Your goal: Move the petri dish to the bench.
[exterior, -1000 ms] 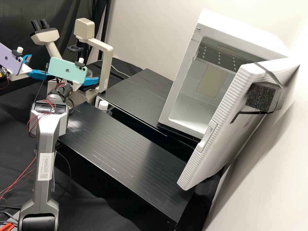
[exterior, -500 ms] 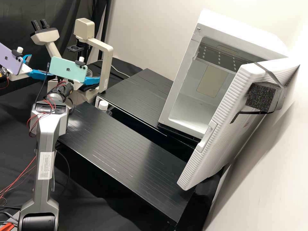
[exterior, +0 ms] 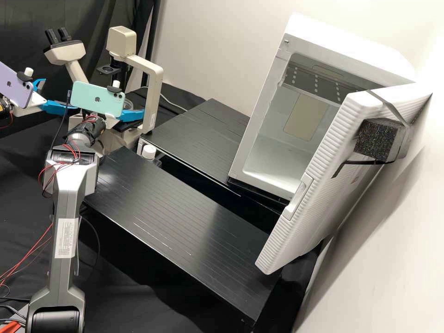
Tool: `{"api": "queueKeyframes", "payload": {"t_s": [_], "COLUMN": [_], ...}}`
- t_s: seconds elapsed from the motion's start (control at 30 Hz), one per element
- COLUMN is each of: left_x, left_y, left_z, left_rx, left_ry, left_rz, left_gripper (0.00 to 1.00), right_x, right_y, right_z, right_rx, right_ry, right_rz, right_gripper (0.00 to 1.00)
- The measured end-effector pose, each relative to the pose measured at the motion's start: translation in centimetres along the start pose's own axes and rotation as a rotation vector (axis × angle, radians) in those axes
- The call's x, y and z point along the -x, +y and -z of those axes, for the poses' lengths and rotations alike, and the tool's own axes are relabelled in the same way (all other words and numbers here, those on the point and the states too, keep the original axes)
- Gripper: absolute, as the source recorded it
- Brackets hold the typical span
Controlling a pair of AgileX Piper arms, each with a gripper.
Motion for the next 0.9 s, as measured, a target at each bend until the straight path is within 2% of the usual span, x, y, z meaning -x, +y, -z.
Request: {"api": "queueKeyframes", "payload": {"t_s": [0.3, 0.33, 0.43, 0.9], "left_x": [0.00, 0.00, 0.00, 0.00], "left_y": [0.00, 0.00, 0.00, 0.00], "left_z": [0.00, 0.00, 0.00, 0.00], "left_rx": [0.000, 0.000, 0.000, 0.000], "left_ry": [0.000, 0.000, 0.000, 0.000], "left_rz": [0.000, 0.000, 0.000, 0.000], "left_gripper": [1.00, 1.00, 1.00, 1.00], "right_x": [0.00, 0.00, 0.00, 0.01], "right_y": [-0.04, -0.07, -0.21, -0.29], "right_z": [-0.04, -0.04, -0.05, -0.05], "right_rx": [-0.012, -0.014, -0.035, -0.036], "right_ry": [-0.004, -0.005, -0.005, -0.006], "right_rz": [0.005, 0.008, 0.023, 0.032], "right_gripper": [1.00, 0.00, 0.00, 0.00]}}
